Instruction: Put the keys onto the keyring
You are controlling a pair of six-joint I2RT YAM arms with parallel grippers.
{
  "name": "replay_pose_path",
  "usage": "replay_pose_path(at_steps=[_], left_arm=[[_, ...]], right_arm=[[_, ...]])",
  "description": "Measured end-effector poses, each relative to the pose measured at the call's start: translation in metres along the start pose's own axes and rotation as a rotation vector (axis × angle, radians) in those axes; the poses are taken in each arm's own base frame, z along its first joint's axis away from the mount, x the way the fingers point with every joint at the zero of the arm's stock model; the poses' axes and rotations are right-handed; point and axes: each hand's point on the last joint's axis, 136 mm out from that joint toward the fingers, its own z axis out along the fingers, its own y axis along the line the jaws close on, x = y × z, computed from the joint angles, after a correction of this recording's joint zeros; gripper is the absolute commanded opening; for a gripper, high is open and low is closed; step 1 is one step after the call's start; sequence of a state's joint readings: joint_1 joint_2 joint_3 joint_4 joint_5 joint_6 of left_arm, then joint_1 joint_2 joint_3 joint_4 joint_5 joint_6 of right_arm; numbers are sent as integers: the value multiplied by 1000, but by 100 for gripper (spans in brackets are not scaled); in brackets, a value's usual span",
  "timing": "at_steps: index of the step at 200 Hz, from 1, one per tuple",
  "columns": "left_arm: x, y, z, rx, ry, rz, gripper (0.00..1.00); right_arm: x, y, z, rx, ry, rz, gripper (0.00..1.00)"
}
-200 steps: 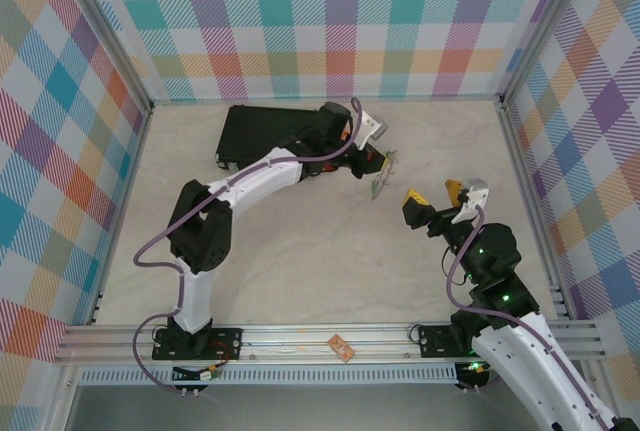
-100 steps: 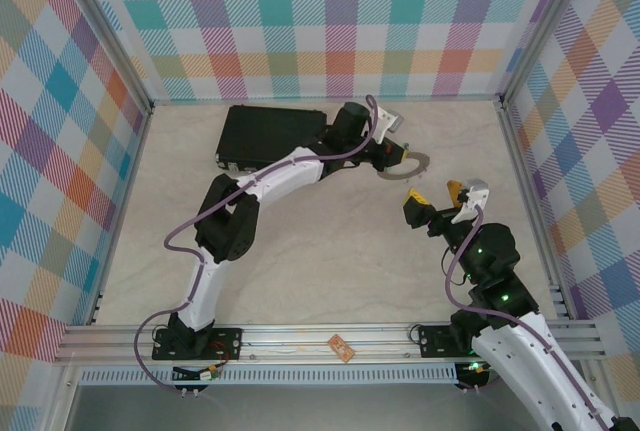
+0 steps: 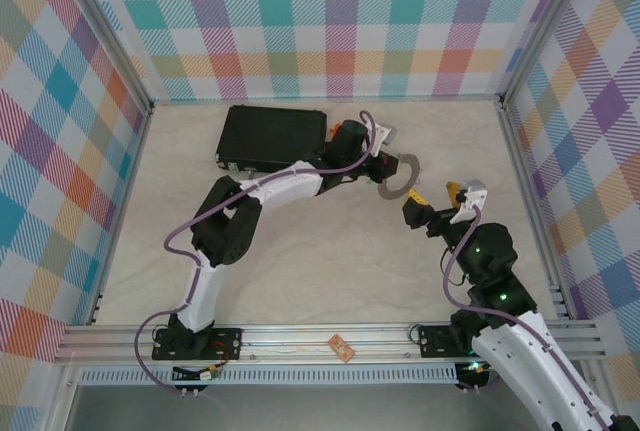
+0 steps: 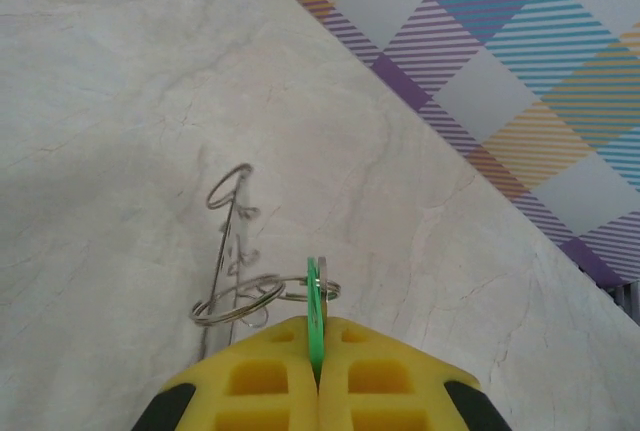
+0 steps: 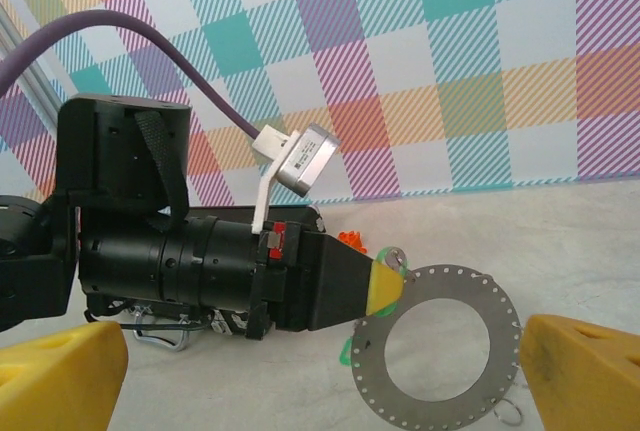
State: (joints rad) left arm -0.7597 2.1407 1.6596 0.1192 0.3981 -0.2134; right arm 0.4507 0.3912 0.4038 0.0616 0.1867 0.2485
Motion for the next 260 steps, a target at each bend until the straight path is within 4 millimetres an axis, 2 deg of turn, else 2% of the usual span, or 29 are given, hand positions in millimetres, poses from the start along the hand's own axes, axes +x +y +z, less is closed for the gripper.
replay_pose_path(at_steps=[61,103,133,177,224,260], left_arm=[[-11,-1,-22,-45,-39,44,0],[16,16,-31,-96,21,58,0],[26,23,-35,-115,42,59,0],[31,21,-43,-116,56,54,0],[51,16,-64,-113,88,41,0],[72,13,-72,-98,129,25,0]], right_arm=[[2,0,2,2,7,0,99],[4,-1,2,3,12,-1,99],[6,-1,4,5,18,-1,99],[5,-1,4,4,17,-1,99],[11,-2,7,6,31,-2,99],[13,-2,7,7,36,-2,99]])
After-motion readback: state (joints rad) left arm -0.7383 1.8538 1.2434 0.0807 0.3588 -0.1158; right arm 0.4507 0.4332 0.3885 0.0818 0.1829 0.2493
